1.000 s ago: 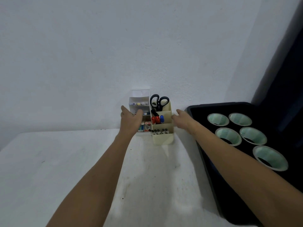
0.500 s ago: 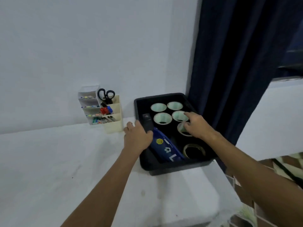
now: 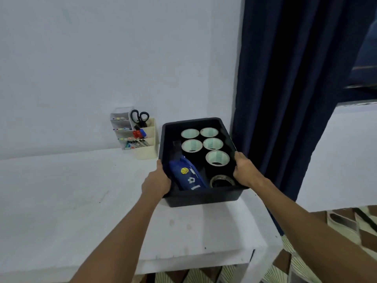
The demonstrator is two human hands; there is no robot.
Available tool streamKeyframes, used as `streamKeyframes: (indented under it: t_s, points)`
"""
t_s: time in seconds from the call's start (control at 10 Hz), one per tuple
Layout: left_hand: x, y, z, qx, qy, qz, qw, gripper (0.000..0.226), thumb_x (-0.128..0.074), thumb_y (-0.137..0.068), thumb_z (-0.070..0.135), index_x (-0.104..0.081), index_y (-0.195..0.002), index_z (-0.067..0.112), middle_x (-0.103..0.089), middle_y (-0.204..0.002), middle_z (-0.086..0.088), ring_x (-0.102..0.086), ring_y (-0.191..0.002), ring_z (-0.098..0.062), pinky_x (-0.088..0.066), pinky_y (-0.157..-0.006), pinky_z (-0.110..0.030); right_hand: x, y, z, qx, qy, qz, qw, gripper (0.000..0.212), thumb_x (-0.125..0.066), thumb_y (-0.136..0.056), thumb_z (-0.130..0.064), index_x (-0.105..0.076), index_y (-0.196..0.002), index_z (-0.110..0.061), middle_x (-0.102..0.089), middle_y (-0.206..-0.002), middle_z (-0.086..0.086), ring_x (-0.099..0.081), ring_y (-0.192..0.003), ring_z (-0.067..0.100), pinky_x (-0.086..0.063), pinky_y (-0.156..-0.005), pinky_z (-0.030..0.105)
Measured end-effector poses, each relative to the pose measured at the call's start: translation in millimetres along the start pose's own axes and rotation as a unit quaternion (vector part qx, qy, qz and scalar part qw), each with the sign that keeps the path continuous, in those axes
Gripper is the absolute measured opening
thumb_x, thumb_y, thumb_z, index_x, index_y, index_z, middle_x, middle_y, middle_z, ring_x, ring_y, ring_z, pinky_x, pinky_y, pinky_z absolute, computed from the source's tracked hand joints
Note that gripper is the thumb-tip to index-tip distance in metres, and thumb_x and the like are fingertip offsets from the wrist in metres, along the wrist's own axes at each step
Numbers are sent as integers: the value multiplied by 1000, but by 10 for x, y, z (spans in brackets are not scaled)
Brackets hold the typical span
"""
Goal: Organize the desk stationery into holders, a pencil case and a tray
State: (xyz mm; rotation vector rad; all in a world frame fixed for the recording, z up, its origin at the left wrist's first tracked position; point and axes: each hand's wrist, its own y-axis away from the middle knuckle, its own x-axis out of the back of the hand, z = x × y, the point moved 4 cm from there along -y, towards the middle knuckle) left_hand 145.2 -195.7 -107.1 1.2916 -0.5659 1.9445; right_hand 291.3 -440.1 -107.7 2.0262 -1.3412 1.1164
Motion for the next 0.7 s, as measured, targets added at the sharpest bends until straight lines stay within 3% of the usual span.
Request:
streamKeyframes:
  t_s: [0.1,0.3,0.4,0.5,0.6,0.7]
  points:
    - [96,-61,-228,13,-13,-5,1000,61,-38,-97,23,-11,-152,24,-53,-130,-24,-54,-114,-40,-43,-94,-44,-149,-12,-207,3,-12,0,1000,45,-45,-76,11,-44,-121,1,-46,-126,16,-49,-113,32,-40,-98,33]
    - [165,-131,-329,-5,11,-26,1000,60,-37,-97,21,-10,-151,20,-52,-131,-26,-53,-115,-41,-43,-97,-44,-253,-41,-294,3,-12,14,1000,48,-45,-74,13,-44,-120,2,-47,-122,17,-49,-111,31,-41,-97,33]
    - [164,-139,-313,-15,25,-28,999,59,-37,-98,18,-12,-151,17,-53,-130,-26,-54,-115,-40,-42,-97,-42,-279,-73,-273,0,-3,17,1000,51,-47,-72,12,-44,-122,2,-46,-123,16,-48,-112,32,-42,-98,39]
    - [180,-117,-338,-8,38,-51,998,58,-37,-98,21,-13,-151,17,-51,-133,-25,-52,-117,-40,-42,-100,-43,-271,-39,-321,34,83,38,995,61,-55,-71,6,-42,-130,5,-44,-129,21,-43,-120,37,-39,-102,43]
    - [323,-121,-331,-19,58,-53,997,50,-37,-100,31,-27,-145,13,-49,-138,-20,-49,-122,-38,-43,-100,-43,-286,-65,-492,98,175,80,976,66,-60,-76,-7,-39,-137,6,-41,-139,26,-37,-127,43,-35,-107,49]
    - [675,-212,-328,-54,64,4,996,54,-35,-100,38,-27,-147,13,-46,-142,-18,-44,-129,-34,-38,-104,-40,-280,-134,-894,156,145,73,974,63,-55,-85,-18,-34,-140,2,-34,-147,22,-28,-136,39,-28,-113,46]
